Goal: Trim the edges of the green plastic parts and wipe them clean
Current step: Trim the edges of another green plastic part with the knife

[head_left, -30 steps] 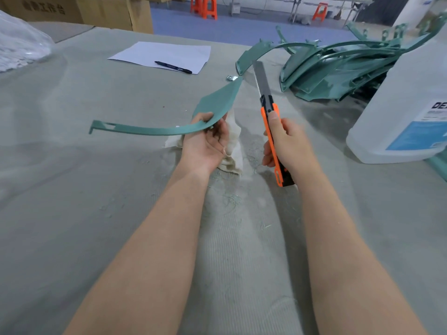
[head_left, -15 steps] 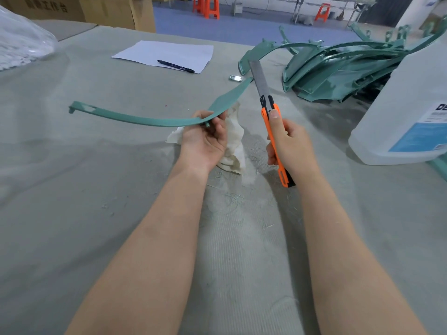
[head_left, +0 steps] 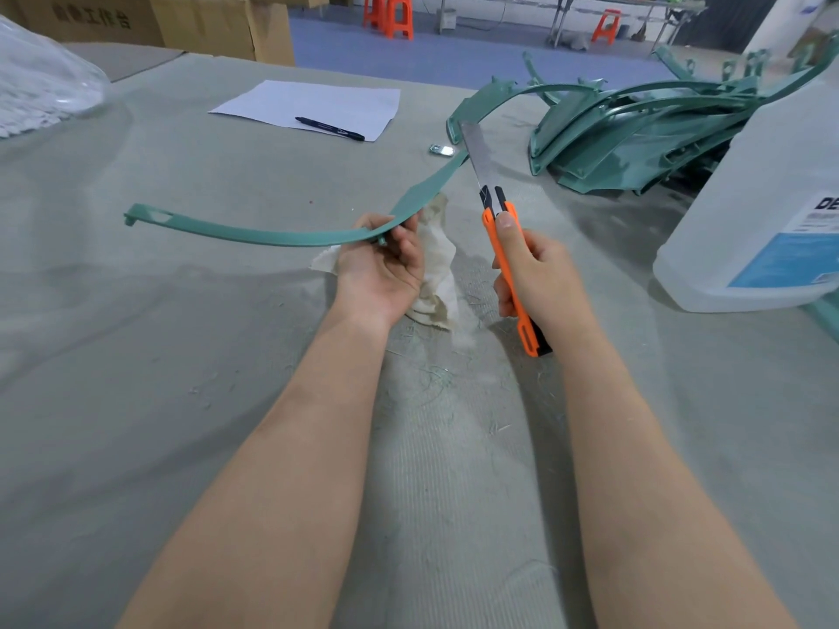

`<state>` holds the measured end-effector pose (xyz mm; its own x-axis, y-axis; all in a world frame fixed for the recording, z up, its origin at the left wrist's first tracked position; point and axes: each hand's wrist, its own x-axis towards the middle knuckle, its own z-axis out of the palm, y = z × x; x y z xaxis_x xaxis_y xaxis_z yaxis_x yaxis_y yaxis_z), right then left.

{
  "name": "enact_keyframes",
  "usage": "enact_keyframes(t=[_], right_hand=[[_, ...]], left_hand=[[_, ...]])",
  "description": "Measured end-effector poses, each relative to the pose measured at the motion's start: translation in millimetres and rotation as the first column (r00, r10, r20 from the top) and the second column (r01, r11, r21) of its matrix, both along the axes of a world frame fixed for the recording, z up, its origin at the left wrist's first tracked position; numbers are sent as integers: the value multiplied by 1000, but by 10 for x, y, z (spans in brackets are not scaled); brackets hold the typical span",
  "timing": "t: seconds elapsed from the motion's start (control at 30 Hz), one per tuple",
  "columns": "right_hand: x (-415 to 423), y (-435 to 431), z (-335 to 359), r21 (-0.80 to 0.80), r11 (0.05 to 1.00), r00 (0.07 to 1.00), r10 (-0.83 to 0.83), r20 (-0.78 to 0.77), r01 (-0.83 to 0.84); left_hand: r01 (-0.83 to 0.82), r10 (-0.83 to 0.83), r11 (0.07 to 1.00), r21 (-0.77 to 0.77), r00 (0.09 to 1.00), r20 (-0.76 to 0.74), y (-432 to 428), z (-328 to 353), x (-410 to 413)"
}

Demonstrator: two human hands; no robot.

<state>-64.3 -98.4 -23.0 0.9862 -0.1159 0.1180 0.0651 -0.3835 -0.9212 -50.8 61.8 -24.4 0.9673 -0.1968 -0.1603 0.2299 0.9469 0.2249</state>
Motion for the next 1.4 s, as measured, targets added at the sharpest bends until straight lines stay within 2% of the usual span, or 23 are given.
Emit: enact_keyframes(t=[0.9,1.03,1.13,1.23,1.4], right_hand=[[-79,29,59,63,994,995,96,-39,-94],[-89,76,50,-32,981,980,190,-55,-192],[-99,98,56,-23,972,970,233,-76,-235],[-107,75,73,16,980,978,200,-62,-200],[-85,-23,87,88,996,999,33,-43,-29]], left_hand=[[-25,25,999,-23,1000,-6,5,-34,14],[-32,33,999,16,999,-32,-13,-19,25],[-30,31,999,26,999,-42,-9,-10,41],[-13,14,1000,22,999,-36,-6,-4,22],[23,-23,1000,7,1000,0,23,-6,15]])
